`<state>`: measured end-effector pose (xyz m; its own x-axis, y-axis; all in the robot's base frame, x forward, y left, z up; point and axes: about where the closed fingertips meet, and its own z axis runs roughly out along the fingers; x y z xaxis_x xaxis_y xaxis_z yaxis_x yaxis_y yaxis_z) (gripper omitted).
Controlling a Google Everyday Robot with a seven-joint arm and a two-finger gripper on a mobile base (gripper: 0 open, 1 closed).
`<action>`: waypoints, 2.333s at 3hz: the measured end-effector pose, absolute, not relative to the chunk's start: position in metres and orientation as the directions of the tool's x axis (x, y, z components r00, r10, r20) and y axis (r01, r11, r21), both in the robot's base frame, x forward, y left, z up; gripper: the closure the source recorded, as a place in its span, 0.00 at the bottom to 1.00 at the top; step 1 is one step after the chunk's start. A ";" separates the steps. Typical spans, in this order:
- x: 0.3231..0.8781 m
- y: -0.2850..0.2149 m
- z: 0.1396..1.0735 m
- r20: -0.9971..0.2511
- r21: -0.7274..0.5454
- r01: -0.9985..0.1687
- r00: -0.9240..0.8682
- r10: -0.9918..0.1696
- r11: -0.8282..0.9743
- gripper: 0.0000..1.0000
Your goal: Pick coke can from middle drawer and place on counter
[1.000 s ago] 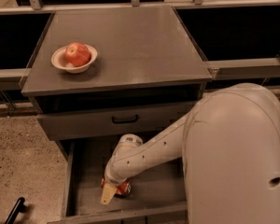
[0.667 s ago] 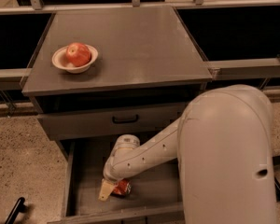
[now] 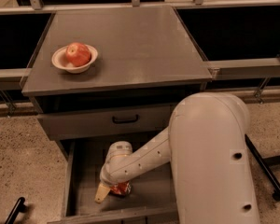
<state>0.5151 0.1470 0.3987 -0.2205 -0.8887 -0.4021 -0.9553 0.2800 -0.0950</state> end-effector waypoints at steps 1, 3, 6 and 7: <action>0.513 0.144 0.384 -0.395 -0.091 -0.944 -0.258 -0.882 0.317 0.18; 0.508 0.140 0.374 -0.407 -0.099 -0.946 -0.245 -0.880 0.309 0.65; 0.480 0.092 0.461 -0.425 -0.172 -0.984 0.029 -0.904 0.049 1.00; 0.479 0.092 0.462 -0.426 -0.173 -0.984 0.031 -0.904 0.048 1.00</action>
Offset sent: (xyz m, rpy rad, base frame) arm -0.0085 -0.0108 -0.0349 -0.0266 -0.0108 -0.0779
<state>0.4795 0.0918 0.4620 0.0313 -0.9041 -0.4262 -0.9837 0.0476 -0.1732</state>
